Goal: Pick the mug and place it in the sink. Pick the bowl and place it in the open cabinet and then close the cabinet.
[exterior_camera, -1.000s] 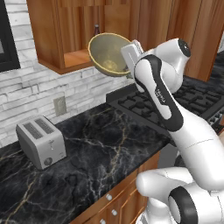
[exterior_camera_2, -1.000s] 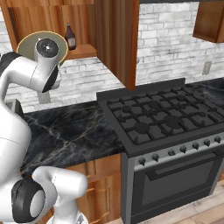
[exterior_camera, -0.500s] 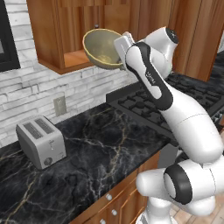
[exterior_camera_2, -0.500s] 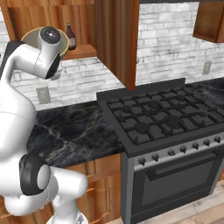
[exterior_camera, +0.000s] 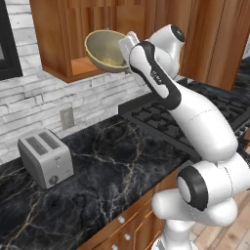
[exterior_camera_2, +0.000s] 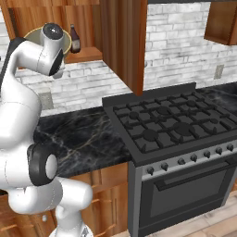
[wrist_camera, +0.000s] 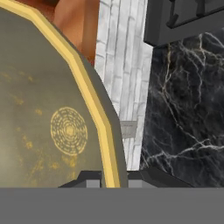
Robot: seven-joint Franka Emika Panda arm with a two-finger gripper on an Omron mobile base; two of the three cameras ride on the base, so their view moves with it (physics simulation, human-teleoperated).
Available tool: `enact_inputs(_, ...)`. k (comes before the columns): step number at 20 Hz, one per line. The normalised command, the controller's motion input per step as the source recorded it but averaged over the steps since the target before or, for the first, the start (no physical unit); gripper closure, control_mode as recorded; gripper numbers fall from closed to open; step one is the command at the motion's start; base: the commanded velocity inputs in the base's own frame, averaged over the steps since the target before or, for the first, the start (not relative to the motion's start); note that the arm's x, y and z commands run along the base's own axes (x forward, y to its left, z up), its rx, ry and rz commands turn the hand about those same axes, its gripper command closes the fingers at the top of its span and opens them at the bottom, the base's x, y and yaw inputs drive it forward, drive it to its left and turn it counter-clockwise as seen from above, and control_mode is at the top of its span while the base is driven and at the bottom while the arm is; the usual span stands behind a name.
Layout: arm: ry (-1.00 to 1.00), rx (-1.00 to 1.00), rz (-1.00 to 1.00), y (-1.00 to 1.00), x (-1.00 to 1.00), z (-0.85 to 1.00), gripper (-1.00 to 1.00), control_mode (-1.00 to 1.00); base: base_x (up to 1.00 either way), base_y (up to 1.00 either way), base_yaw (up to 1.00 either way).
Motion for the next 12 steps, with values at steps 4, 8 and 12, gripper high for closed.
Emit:
enact_inputs(4, 0.00, 0.00, 0.00, 0.29, 0.37, 0.00, 1.00, -1.00, 0.00, 0.00, 0.00)
enact_inputs(8, 0.00, 0.00, 0.00, 0.31, 0.38, 0.00, 1.00, -1.00, 0.00, 0.00, 0.00)
enact_inputs(12, 0.00, 0.01, 0.00, 0.13, 0.31, 0.00, 1.00, -1.00, 0.00, 0.00, 0.00)
